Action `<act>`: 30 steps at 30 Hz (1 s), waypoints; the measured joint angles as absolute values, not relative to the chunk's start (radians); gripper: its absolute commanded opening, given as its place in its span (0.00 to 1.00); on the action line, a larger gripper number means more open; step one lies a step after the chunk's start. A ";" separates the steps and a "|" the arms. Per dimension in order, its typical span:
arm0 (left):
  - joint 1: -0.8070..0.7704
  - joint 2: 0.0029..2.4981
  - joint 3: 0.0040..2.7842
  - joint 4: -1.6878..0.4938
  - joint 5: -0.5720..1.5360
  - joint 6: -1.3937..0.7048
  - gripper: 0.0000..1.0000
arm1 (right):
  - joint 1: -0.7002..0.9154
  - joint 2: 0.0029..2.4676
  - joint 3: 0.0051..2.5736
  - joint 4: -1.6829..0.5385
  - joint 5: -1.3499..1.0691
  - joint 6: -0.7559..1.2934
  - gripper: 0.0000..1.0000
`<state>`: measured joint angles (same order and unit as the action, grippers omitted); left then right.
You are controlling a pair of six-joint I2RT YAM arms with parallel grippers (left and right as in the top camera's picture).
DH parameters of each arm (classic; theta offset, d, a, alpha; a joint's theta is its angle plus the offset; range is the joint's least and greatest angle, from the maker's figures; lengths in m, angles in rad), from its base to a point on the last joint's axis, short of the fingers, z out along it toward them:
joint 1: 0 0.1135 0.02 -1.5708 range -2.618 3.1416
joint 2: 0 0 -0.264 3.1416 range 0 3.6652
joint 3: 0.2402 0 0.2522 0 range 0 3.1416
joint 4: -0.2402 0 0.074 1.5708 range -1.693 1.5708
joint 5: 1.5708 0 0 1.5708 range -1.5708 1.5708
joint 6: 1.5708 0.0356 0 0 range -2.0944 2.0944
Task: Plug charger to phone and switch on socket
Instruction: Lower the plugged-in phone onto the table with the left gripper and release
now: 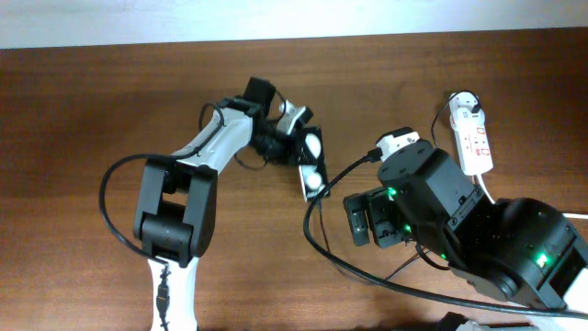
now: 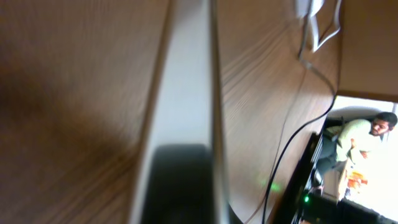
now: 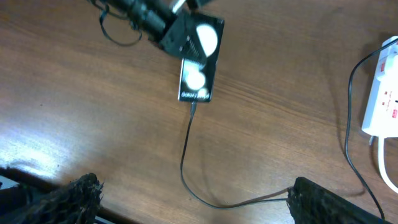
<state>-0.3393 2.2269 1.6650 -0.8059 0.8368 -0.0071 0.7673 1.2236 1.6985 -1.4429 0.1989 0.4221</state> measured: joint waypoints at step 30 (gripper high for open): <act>-0.340 2.366 1.826 -0.982 0.833 0.053 0.30 | 0.767 1.223 1.699 -1.443 0.228 0.424 0.99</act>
